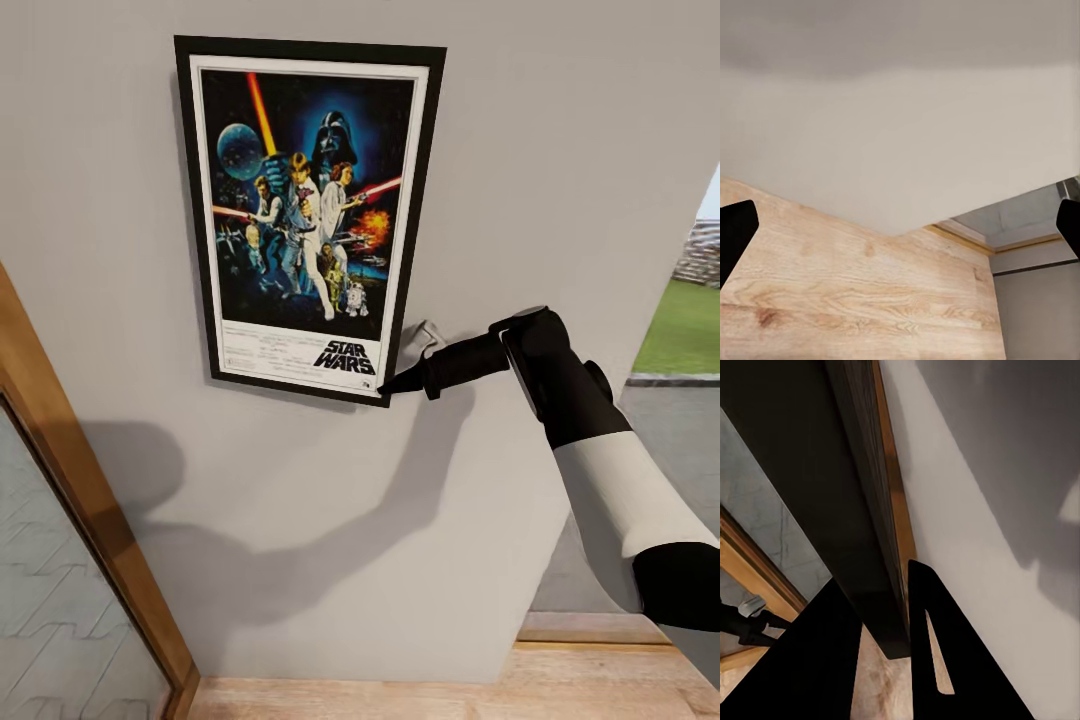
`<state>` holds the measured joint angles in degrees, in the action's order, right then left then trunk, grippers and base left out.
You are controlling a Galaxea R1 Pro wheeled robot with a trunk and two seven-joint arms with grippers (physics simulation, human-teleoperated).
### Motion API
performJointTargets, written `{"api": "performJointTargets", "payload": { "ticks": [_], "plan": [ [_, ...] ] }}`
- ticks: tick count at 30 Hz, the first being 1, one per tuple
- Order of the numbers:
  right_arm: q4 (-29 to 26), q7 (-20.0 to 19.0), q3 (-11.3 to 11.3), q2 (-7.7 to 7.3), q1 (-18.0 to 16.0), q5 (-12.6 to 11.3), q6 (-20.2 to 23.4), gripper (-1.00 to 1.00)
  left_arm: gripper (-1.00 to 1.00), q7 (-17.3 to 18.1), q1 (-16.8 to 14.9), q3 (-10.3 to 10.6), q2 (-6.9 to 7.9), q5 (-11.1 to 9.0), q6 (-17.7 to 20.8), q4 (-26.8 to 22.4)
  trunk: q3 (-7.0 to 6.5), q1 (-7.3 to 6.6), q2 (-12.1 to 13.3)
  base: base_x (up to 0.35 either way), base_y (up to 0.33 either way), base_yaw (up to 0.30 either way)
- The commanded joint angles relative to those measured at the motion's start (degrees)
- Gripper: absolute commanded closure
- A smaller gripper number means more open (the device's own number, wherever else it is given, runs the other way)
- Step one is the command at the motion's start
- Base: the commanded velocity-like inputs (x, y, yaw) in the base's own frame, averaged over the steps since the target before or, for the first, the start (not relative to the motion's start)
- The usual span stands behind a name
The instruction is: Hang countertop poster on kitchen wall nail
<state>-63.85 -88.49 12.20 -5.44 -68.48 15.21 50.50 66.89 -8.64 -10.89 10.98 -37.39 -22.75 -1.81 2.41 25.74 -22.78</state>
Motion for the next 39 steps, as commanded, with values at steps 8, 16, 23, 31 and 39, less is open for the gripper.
{"api": "performJointTargets", "payload": {
  "ticks": [8, 16, 23, 31, 39],
  "plan": [
    [2.8, -0.5, -0.2, -0.01, -0.1, 0.6, 0.7, 1.0, -1.0, 0.2, -0.1, -0.4, 0.0, 0.4, -0.3, 0.1, 0.14, 0.04, -0.1, -0.001, 0.0, 0.0],
    [10.6, 0.7, -3.6, -0.61, -0.1, 0.8, 0.4, -1.0, -1.0, 0.2, -0.1, -0.4, 0.0, 0.4, -0.3, 0.1, 0.14, 0.04, -0.1, 0.0, 0.0, 0.0],
    [10.9, 2.9, -5.0, -0.76, -0.1, 0.6, 0.2, -1.0, -1.0, 0.2, -0.1, -0.4, -0.06, 0.4, -0.3, 0.1, 0.14, 0.04, -0.1, -0.079, 0.0, 0.0],
    [9.8, 3.0, -4.9, -0.64, -0.1, 0.5, 0.4, -1.0, -1.0, 0.2, -0.1, -0.3, -1.08, 1.5, -2.6, 0.1, 0.14, 0.04, -0.1, -0.303, 0.0, 0.0],
    [8.2, 2.9, -4.8, -0.61, -0.1, 0.4, 0.4, -1.0, -1.0, 0.2, -0.1, -0.2, -1.22, 1.8, -3.1, 0.1, 0.14, 0.04, -0.1, -0.16, 0.0, 0.0]
  ]
}}
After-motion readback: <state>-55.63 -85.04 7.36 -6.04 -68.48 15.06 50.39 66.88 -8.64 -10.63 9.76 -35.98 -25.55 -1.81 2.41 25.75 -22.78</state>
